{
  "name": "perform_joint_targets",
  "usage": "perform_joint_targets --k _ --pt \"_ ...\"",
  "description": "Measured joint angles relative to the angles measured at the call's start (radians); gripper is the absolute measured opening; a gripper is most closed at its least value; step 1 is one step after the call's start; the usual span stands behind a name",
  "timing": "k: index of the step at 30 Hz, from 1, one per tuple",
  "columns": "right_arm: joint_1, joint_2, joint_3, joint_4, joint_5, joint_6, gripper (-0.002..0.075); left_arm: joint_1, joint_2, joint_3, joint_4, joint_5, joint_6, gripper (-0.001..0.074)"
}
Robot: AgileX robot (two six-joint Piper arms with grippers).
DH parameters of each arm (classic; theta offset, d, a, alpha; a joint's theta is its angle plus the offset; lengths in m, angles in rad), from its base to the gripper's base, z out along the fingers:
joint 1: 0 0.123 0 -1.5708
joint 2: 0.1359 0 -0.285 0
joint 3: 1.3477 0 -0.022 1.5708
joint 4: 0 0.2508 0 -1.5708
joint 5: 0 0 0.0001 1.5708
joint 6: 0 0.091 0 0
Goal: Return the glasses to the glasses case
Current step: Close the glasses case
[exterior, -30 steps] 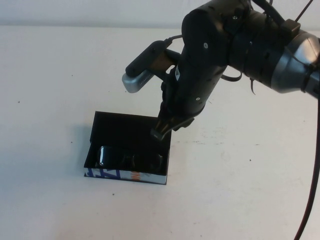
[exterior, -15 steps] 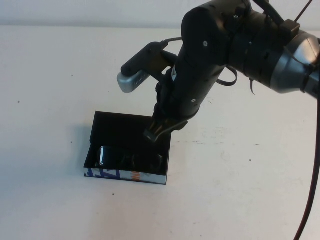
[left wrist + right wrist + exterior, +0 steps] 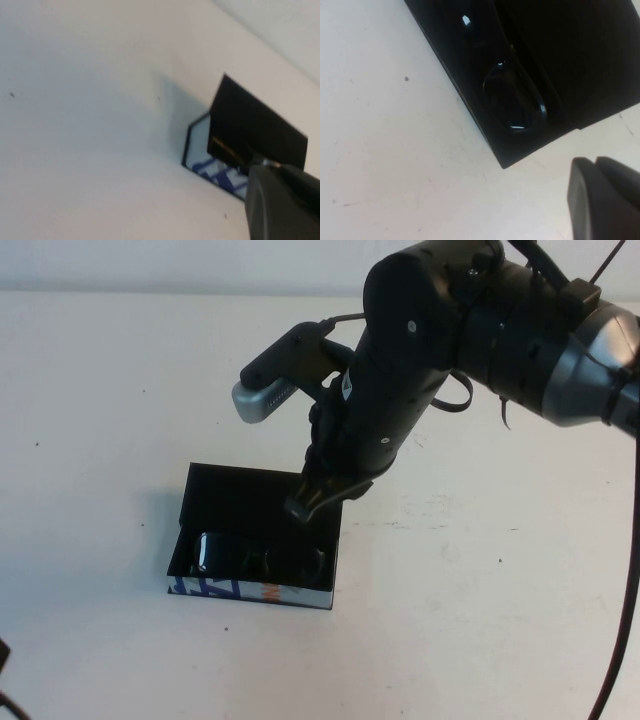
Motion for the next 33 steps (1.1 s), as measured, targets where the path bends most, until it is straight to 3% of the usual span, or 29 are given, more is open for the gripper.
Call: perform_joint_targets --k 9,13,22,33 --pt "-0.036 0.000 0.000 0.015 0.000 0.000 -0.0011 -0.144 0.416 -0.280 -0.028 0.253 0.257 -0.0004" --pt "-0.098 0.000 0.000 0.067 -0.024 0.000 -0.0011 -0.146 0.585 -0.359 -0.098 0.335 0.417 -0.0004" --pt "-0.243 0.023 0.000 0.216 -0.054 0.000 -0.0011 -0.146 0.951 -0.420 -0.455 0.331 0.841 -0.0004" --pt "-0.287 0.154 -0.123 0.353 -0.038 -0.021 -0.0011 -0.146 1.339 -0.454 -0.776 0.329 1.255 -0.0004"
